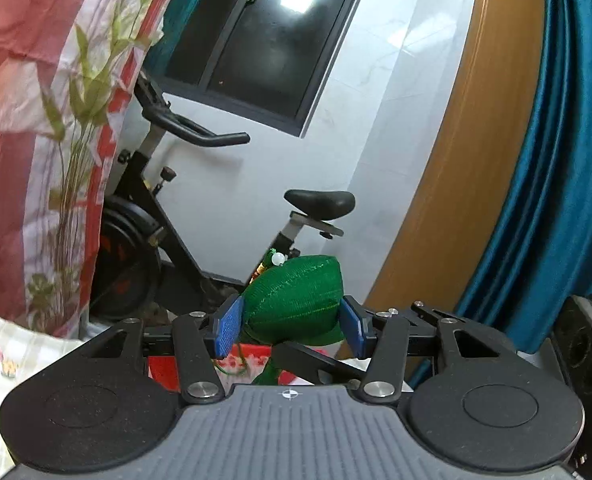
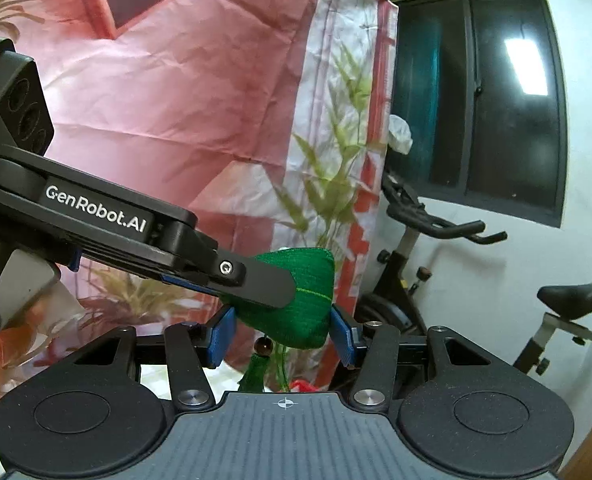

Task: Organize soft objects
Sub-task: 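Lift the green pouch with both grippers and carry it over the box, then open both grippers to drop the green pouch into the box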

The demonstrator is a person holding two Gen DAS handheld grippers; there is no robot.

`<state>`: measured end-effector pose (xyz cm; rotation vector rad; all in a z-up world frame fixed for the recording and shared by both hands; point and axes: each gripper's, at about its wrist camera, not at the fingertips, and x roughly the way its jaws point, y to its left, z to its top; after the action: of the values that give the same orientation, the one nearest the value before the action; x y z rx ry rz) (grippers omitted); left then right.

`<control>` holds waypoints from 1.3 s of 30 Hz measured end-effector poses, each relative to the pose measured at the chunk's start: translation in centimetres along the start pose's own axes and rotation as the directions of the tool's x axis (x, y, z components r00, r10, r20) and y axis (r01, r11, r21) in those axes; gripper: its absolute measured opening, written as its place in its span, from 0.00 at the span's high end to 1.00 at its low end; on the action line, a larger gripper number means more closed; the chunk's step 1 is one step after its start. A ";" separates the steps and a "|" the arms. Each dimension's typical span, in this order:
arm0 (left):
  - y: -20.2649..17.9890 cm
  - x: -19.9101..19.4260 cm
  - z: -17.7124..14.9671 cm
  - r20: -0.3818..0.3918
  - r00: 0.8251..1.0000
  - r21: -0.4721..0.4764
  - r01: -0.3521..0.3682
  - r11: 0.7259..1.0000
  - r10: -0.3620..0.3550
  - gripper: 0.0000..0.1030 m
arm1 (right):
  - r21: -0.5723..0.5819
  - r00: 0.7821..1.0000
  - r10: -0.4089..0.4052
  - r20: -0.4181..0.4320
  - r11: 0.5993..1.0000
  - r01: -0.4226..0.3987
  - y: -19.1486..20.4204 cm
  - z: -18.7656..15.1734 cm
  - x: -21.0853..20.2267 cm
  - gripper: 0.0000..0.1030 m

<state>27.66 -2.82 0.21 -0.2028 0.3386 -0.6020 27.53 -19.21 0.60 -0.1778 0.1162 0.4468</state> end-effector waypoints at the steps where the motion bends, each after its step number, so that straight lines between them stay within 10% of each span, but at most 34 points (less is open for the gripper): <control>1: 0.0 0.4 -0.1 -0.005 1.000 0.008 -0.005 1.000 0.005 0.47 | 0.003 1.000 0.000 -0.004 1.000 0.001 -0.2 -0.1 0.4 0.54; 17: 6.2 7.3 -6.1 -0.246 0.964 -0.019 -0.106 0.994 0.098 0.47 | 0.160 0.964 0.068 -0.257 0.987 -0.026 -0.5 -10.1 8.4 0.54; 39: 5.3 5.4 -6.2 -0.255 0.930 0.110 -0.242 0.964 0.263 0.44 | 0.188 0.940 -0.061 -0.336 0.973 0.130 -2.0 -12.3 5.3 0.49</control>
<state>32.23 -2.23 -8.41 -0.0004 0.5933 -0.3851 32.30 -21.15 -11.92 -0.0496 0.4797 0.3013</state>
